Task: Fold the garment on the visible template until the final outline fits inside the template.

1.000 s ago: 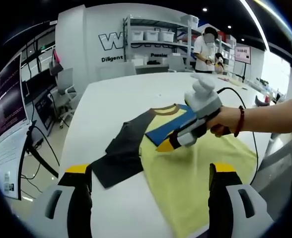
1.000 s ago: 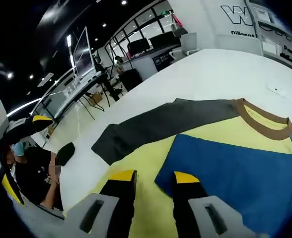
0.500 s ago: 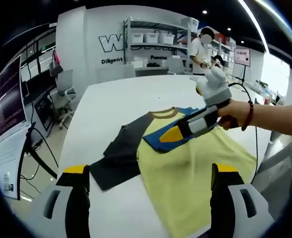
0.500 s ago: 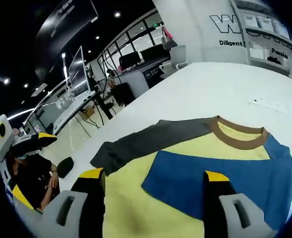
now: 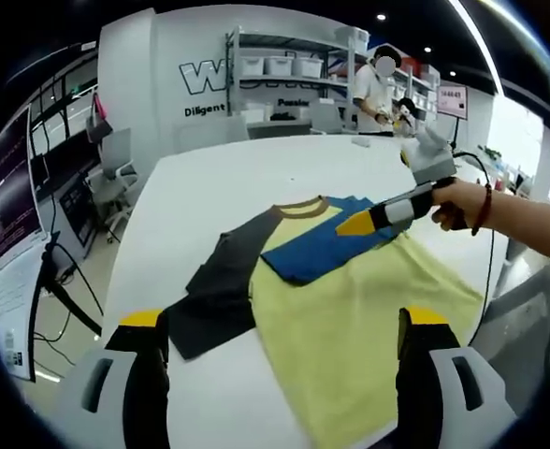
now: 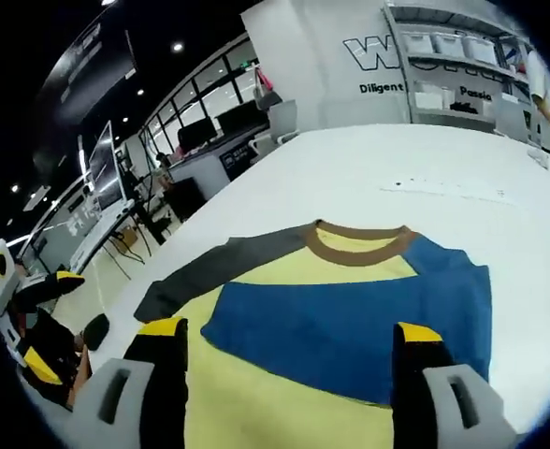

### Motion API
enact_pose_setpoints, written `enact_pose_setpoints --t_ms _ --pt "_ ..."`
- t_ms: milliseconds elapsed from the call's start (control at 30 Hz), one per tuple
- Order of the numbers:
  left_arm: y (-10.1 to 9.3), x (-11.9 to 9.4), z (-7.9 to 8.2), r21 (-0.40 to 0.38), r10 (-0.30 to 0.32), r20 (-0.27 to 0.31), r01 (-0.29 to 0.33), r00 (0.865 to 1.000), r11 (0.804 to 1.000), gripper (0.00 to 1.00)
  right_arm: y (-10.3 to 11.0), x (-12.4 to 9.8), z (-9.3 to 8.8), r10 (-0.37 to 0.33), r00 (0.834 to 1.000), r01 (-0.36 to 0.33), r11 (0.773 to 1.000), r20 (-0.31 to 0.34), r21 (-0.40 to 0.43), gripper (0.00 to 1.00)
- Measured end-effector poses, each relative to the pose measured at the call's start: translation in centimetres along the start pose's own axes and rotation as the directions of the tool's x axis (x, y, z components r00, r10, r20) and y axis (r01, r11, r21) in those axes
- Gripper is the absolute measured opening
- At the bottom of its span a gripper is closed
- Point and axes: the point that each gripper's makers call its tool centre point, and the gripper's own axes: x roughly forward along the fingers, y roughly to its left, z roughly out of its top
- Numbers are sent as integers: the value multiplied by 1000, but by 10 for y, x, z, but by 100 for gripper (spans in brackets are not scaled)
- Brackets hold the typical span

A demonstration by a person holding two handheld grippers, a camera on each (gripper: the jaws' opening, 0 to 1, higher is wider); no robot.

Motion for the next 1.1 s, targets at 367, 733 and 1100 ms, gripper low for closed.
enact_pose_setpoints --t_ms 367,733,1100 --pt "-3 5 -1 3 -7 -14 7 1000 1000 99 -49 -21 -12 -93 996 94 995 -4 35 89" --pt "-4 5 -3 1 -9 -24 10 1000 1000 99 -97 -40 -33 -214 977 215 966 -23 145 73" --pt "1 4 -3 2 3 -24 -3 1000 1000 98 -113 -47 -48 -260 965 263 956 -41 129 44"
